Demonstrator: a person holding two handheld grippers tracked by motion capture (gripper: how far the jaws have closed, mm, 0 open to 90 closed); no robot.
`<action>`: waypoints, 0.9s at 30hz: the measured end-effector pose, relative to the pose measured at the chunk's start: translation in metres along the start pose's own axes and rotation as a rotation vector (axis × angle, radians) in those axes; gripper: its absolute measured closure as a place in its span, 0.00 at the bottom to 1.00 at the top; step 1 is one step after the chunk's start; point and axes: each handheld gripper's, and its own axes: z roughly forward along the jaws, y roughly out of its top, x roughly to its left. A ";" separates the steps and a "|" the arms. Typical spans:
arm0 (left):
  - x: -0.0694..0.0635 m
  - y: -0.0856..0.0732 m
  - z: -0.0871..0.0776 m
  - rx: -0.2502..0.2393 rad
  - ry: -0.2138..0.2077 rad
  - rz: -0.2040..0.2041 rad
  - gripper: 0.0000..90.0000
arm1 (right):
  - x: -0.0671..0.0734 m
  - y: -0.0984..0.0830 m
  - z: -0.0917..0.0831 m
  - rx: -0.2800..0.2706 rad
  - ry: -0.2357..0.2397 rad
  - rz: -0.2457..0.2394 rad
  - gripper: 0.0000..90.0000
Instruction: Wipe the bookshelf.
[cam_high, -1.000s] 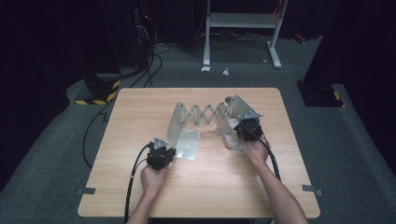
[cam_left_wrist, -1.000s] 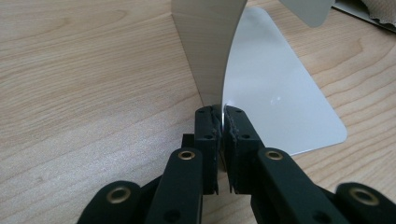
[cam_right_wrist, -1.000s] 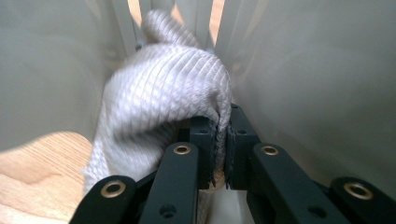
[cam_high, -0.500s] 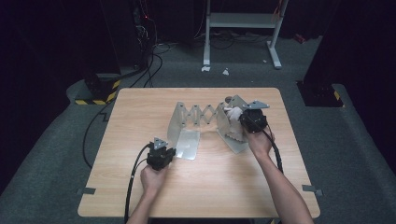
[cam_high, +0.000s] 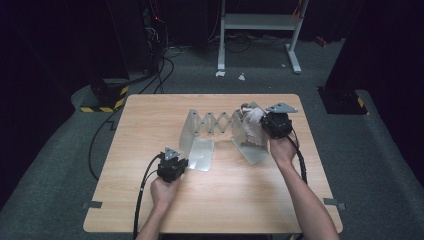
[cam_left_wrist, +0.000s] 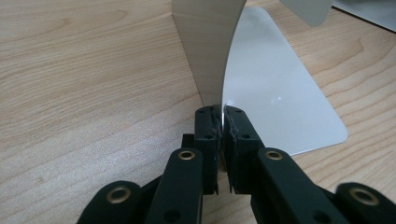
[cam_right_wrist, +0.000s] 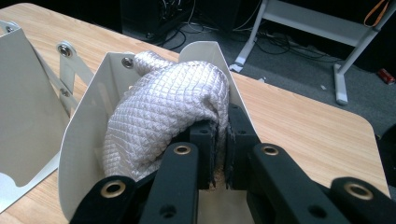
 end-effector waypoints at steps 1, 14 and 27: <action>0.000 0.000 0.000 -0.001 -0.001 -0.001 0.93 | 0.000 -0.001 -0.001 0.001 0.000 -0.002 0.94; 0.000 0.000 0.000 0.002 -0.002 -0.002 0.93 | -0.006 -0.015 -0.023 -0.007 -0.003 -0.027 0.94; 0.001 0.000 0.000 0.002 -0.003 -0.001 0.93 | -0.013 -0.028 -0.040 -0.024 -0.006 -0.007 0.94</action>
